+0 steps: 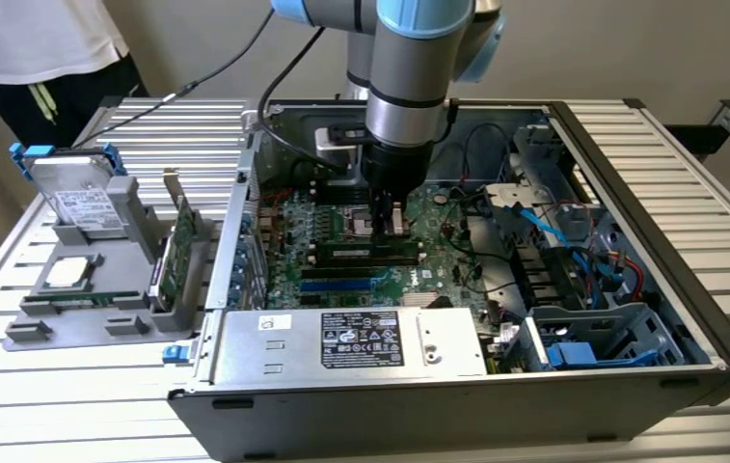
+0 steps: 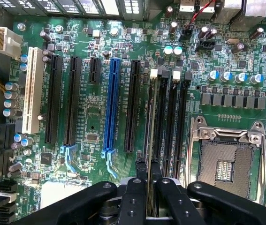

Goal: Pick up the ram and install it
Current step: 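Insert the ram into the slot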

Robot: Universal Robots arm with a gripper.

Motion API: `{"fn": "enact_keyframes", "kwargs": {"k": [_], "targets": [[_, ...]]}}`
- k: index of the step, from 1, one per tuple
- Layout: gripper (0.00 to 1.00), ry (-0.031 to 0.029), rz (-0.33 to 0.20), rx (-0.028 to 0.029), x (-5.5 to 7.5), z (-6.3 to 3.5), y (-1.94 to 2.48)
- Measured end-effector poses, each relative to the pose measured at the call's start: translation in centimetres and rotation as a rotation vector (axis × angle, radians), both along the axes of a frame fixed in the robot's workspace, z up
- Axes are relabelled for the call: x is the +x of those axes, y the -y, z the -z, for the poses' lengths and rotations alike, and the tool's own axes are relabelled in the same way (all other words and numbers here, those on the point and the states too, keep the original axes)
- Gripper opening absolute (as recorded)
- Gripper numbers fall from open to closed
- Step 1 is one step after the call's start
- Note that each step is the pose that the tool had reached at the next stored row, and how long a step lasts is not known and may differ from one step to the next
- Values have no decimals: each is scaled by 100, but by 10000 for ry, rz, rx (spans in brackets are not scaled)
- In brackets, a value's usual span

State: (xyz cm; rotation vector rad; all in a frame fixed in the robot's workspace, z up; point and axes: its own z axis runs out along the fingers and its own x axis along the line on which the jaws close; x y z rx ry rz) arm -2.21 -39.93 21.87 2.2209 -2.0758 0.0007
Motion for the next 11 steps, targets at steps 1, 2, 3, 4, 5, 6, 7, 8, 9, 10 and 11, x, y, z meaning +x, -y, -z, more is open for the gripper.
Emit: {"fn": "enact_keyframes", "kwargs": {"k": [1, 2, 3, 4, 5, 6, 7, 8, 9, 10, 11], "targets": [[13, 0, 0, -4, 0, 2, -2], [13, -1, 0, -9, 0, 3, -2], [13, -1, -1, -12, 0, 4, -3], [13, 0, -1, -15, 0, 7, -4], [13, 0, 0, -17, 0, 10, -5], [13, 0, -1, -21, 0, 13, -7], [15, 0, -1, -27, 0, 15, -7], [15, -1, -1, -31, 0, 18, -9], [21, 0, -1, -34, 0, 20, -10], [27, -1, -1, -37, 0, 21, -10], [27, -1, 0, -37, 0, 22, -11]]}}
